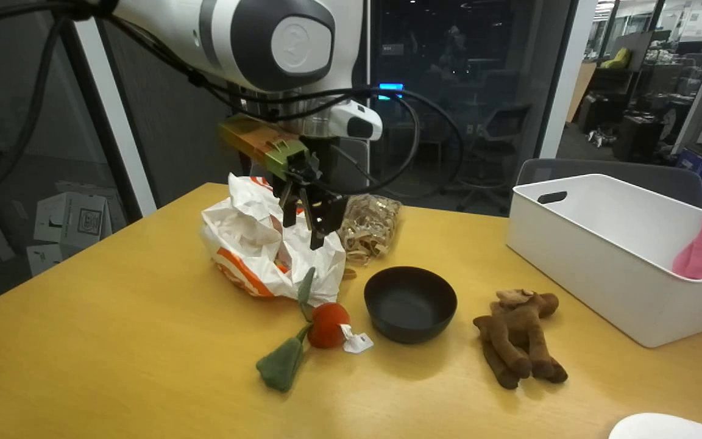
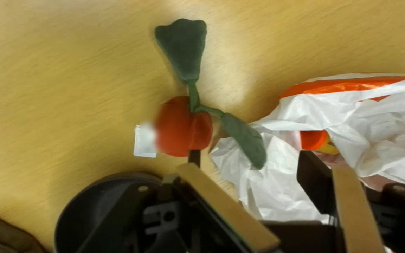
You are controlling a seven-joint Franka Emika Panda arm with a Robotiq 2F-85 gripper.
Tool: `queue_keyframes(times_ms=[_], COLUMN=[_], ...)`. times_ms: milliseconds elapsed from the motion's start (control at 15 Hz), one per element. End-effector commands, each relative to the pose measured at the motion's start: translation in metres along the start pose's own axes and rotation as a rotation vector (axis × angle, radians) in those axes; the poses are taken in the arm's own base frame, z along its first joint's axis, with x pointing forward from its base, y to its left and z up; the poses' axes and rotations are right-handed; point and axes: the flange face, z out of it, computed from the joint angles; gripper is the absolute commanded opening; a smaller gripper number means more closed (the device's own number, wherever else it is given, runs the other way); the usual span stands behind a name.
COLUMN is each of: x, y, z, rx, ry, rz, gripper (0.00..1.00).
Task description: Remove the beetroot plushy from the plastic
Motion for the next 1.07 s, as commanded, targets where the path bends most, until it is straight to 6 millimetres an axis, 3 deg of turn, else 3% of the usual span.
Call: queue_keyframes(times_ms=[0, 267, 467, 733, 800, 1000], x=[0.003, 0.013, 0.014, 0.014, 0.011, 0.011], y=[-0.043, -0.087, -0.108, -0.121, -0.115, -0.117], z=[-0.026, -0.028, -0.028, -0.028, -0.019, -0.019], rx=[0.041, 0.010, -0.025, -0.073, -0.052, -0.063], ry=[0.045, 0.061, 0.055, 0.036, 0.042, 0.034], rz=[-0.126, -0.268, -0.325, -0.370, -0.337, -0.349], gripper=[1.00, 1.00, 1.00, 1.00, 1.00, 1.00])
